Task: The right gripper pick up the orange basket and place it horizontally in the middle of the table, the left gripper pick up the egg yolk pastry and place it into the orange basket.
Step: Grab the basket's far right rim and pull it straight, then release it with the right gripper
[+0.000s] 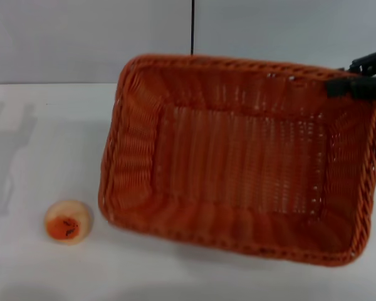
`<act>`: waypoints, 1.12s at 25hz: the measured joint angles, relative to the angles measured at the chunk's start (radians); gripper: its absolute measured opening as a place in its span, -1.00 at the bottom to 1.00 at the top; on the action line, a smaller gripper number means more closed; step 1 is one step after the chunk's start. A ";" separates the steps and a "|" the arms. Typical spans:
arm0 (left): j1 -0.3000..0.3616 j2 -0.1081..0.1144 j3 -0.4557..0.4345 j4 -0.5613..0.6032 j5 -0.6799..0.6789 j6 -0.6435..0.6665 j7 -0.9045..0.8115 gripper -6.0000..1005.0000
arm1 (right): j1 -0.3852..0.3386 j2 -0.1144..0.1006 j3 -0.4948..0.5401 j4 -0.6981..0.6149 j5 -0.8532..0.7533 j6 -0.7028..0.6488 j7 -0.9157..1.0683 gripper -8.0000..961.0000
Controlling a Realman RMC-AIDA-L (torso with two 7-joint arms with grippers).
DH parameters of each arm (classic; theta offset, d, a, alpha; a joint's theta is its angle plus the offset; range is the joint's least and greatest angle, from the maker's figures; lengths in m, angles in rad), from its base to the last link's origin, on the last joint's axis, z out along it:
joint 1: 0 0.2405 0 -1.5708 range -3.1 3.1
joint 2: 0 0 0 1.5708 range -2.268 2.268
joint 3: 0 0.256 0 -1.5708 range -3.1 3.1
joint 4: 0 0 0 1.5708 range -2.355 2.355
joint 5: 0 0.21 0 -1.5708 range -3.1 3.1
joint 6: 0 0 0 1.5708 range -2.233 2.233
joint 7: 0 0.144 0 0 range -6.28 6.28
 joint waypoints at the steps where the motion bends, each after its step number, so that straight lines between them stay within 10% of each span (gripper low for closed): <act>1: 0.000 0.000 0.000 0.000 0.000 0.000 0.000 0.63 | 0.004 0.000 -0.003 0.008 0.000 -0.006 -0.018 -0.47; 28: -0.015 -0.005 0.009 -0.015 0.004 -0.001 -0.002 0.62 | 0.097 0.012 -0.185 0.280 -0.027 0.193 -0.214 -0.33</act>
